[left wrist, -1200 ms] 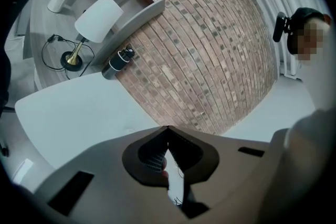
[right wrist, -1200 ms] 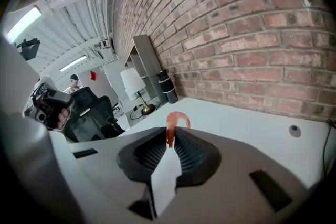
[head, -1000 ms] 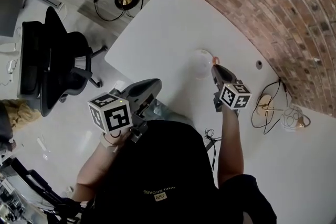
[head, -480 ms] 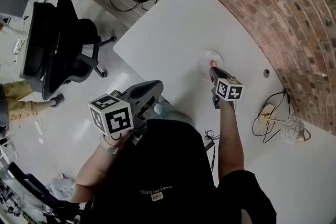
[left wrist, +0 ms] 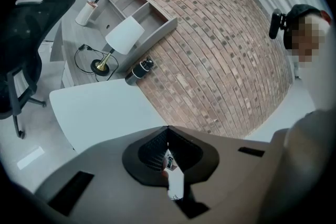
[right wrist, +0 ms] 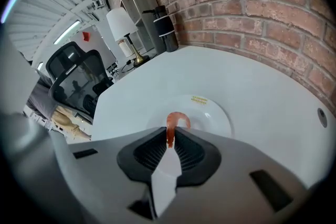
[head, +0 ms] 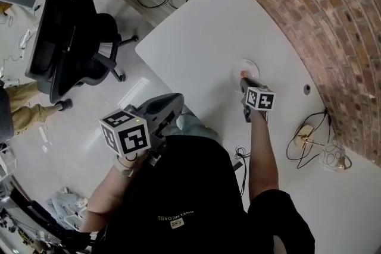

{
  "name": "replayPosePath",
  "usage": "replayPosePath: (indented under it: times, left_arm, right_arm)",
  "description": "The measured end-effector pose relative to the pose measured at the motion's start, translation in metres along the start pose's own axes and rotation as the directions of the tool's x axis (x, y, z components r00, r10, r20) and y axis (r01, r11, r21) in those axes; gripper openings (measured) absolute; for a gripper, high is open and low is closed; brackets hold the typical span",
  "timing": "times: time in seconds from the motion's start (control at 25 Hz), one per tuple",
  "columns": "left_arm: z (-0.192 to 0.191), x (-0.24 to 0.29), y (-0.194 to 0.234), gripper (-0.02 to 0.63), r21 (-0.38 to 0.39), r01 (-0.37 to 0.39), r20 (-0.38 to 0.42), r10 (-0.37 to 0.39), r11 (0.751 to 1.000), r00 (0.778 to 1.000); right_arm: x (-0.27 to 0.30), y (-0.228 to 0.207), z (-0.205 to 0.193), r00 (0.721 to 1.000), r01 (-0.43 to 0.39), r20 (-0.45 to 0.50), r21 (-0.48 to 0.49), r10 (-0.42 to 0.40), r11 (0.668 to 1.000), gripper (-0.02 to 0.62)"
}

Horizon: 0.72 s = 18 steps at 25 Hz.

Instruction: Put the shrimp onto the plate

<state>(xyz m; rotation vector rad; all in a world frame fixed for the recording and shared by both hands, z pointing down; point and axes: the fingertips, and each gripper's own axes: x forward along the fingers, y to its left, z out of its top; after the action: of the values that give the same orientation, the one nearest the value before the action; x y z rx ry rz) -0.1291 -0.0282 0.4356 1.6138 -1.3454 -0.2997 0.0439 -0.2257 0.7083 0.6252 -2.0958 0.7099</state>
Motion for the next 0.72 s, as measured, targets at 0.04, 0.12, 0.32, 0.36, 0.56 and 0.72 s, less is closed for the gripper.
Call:
replayPosePath:
  times: [0.04,0.12,0.32,0.36,0.56,0.72]
  left_arm:
    - [0.000,-0.001,0.001,0.003,-0.003,-0.003,0.002,0.003,1.000,1.000]
    - [0.000,-0.003,0.003,0.003,-0.009,-0.008,0.007,0.008,1.000,1.000]
    - [-0.002,-0.005,0.004,0.003,-0.017,-0.016,0.015,0.016,1.000,1.000]
    - [-0.002,-0.005,0.004,0.003,-0.019,-0.017,0.017,0.017,1.000,1.000]
    - [-0.002,-0.006,0.005,0.003,-0.023,-0.021,0.023,0.021,1.000,1.000]
    - [-0.002,-0.007,0.006,0.003,-0.023,-0.024,0.026,0.024,0.999,0.999]
  right_arm:
    - [0.002,0.000,-0.001,1.000,0.001,-0.006,-0.002,-0.001,1.000,0.046]
    - [0.005,0.000,-0.001,1.000,0.003,-0.015,-0.008,-0.004,1.000,0.046]
    - [0.009,-0.001,-0.004,0.998,0.011,-0.055,-0.027,-0.012,1.000,0.046]
    - [0.010,-0.001,-0.005,0.998,0.013,-0.063,-0.031,-0.015,0.999,0.046]
    - [0.014,-0.002,-0.007,0.996,0.019,-0.083,-0.032,-0.022,0.999,0.046]
    - [0.016,-0.003,-0.010,0.995,0.025,-0.099,-0.033,-0.028,0.999,0.046]
